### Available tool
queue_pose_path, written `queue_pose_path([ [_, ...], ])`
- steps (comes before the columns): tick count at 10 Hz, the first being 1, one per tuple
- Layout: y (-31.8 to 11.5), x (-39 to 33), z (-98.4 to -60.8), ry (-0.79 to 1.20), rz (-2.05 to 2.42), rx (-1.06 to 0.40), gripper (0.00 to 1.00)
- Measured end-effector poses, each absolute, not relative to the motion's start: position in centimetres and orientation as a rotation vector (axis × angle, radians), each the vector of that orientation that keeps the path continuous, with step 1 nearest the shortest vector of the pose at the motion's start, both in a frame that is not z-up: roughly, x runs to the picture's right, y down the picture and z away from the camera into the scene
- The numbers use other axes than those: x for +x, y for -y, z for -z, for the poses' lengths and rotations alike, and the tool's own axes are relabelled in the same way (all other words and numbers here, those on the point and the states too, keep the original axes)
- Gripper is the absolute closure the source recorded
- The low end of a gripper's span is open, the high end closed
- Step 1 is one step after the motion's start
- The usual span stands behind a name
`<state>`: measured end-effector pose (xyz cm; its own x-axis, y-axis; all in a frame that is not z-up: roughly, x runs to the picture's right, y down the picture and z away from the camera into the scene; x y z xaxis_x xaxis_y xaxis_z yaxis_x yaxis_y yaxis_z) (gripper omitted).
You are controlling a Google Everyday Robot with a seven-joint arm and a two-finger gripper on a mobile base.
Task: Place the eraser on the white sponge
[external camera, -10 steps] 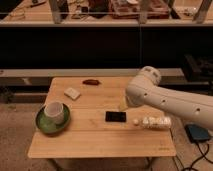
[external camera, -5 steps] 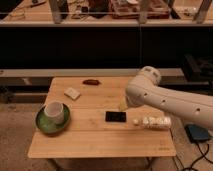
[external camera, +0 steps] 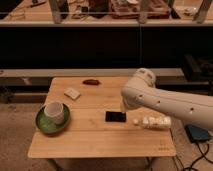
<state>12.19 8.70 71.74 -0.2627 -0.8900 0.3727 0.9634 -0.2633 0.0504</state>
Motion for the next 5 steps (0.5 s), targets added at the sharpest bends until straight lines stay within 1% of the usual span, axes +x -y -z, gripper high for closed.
queue_pose_path([
  [2,-8.1,10.6,-72.7,0.330,1.800,-0.328,0.55],
  [4,-7.1,11.3,-73.8,0.341,1.797,-0.334,0.55],
  [5,-6.5,11.6,-73.7,0.337,1.795,-0.327,0.55],
])
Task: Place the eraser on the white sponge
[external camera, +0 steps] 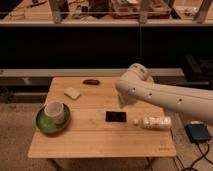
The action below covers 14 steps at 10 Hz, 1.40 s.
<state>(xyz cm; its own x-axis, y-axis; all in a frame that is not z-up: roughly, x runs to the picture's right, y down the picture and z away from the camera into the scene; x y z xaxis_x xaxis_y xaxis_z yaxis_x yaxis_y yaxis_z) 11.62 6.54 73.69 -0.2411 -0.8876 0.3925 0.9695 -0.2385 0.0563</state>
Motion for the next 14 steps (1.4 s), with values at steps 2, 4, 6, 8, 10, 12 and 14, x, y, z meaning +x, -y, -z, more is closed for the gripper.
queue_pose_path([
  [2,-7.3,11.2,-73.4,0.346,1.790,-0.322,0.55],
  [4,-8.6,10.5,-73.5,0.386,1.825,-0.331,0.55],
  [6,-8.0,10.5,-73.8,0.372,1.817,-0.347,0.55],
  [8,-8.6,9.8,-74.4,0.360,1.814,-0.335,0.55],
  [10,-9.7,9.4,-75.8,0.371,1.810,-0.347,0.55],
  [12,-9.3,9.0,-76.1,0.383,1.815,-0.342,0.55],
  [14,-9.3,9.3,-76.1,0.382,1.810,-0.346,0.55],
])
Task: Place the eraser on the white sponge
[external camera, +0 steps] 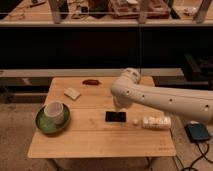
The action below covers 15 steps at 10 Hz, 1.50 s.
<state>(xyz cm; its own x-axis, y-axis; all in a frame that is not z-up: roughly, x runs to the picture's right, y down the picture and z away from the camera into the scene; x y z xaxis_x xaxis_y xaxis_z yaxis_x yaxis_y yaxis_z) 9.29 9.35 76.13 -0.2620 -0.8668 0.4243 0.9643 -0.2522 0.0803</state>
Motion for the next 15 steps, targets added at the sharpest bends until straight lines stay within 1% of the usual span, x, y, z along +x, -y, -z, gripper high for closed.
queue_pose_path([
  [2,-10.7,8.9,-77.3,0.411,1.790,-0.393,0.55],
  [3,-11.2,9.8,-77.7,0.427,1.787,-0.391,0.55],
  [7,-11.1,10.0,-77.7,0.426,1.797,-0.405,0.55],
  [9,-10.7,7.4,-78.3,0.426,1.802,-0.394,0.55],
  [13,-12.8,7.4,-80.0,0.431,1.810,-0.402,0.55],
  [15,-12.4,6.0,-80.4,0.426,1.810,-0.420,0.55],
])
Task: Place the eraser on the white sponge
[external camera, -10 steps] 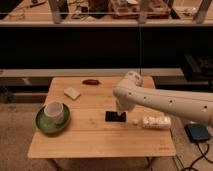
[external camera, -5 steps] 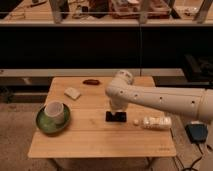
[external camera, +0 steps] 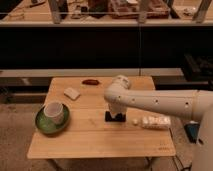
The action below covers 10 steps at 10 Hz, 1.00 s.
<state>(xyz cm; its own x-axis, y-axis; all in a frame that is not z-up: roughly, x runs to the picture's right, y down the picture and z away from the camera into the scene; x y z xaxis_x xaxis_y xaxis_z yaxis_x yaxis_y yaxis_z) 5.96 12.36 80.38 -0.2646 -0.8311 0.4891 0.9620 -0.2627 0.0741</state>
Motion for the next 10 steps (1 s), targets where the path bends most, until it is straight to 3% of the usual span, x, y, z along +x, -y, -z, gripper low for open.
queue_pose_path([
  [6,-9.8,4.5,-80.7,0.455,1.826,-0.399,0.55],
  [10,-11.3,4.4,-81.6,0.462,1.822,-0.438,0.52],
])
